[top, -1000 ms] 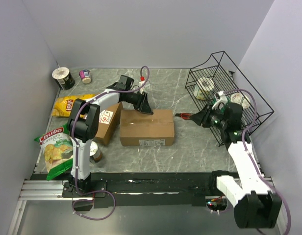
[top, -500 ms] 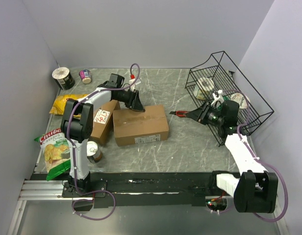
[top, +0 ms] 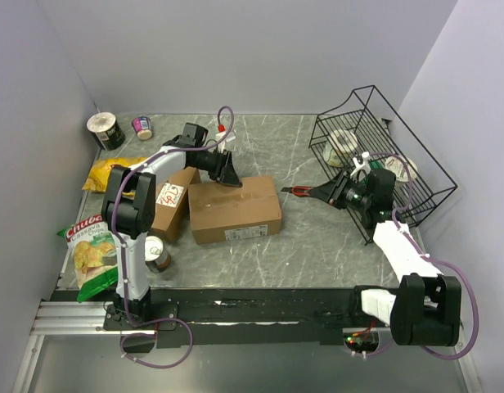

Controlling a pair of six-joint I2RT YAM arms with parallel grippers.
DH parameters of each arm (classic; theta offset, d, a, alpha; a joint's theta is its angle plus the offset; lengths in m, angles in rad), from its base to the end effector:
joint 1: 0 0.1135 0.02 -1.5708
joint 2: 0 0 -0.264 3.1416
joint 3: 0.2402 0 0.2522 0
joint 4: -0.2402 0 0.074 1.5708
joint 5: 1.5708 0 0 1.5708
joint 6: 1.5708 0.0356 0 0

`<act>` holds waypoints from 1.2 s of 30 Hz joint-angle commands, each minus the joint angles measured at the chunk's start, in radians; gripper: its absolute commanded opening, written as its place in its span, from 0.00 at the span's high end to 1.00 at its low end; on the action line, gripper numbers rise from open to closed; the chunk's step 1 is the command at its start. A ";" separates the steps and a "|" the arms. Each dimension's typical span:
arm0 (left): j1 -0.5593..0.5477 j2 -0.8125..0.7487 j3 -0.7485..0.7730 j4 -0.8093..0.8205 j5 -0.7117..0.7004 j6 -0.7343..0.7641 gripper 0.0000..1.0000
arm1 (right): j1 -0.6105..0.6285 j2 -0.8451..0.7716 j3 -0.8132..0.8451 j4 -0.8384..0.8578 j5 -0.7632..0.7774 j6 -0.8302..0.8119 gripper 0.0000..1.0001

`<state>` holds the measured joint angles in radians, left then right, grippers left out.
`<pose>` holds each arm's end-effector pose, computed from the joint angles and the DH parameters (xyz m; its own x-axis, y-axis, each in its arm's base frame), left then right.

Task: Unpack the express box
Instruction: Cut the express box at the center of the board.

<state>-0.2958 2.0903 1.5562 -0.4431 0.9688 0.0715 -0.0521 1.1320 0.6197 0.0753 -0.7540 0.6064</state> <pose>0.4172 -0.1578 0.1916 -0.7476 0.2701 -0.6067 0.6612 0.3890 -0.6415 0.2423 0.0118 0.2424 -0.6786 0.4514 -0.5794 -0.2369 0.6122 0.7544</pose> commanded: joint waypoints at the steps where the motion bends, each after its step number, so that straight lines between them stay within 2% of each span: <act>1: -0.012 0.053 -0.044 -0.078 -0.243 0.085 0.99 | -0.002 0.002 -0.005 0.084 -0.039 0.033 1.00; 16: -0.017 0.059 -0.045 -0.074 -0.245 0.083 0.99 | 0.003 0.032 0.005 0.037 -0.077 0.006 1.00; 31: -0.022 0.082 -0.027 -0.069 -0.239 0.077 0.99 | 0.003 -0.017 0.023 0.017 -0.057 -0.019 1.00; 36: -0.022 0.089 -0.022 -0.068 -0.237 0.074 0.99 | 0.003 0.011 0.041 -0.046 -0.058 -0.052 1.00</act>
<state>-0.2981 2.0914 1.5604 -0.4484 0.9665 0.0750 -0.0521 1.1427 0.6170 0.0650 -0.8074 0.6003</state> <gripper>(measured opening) 0.435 0.313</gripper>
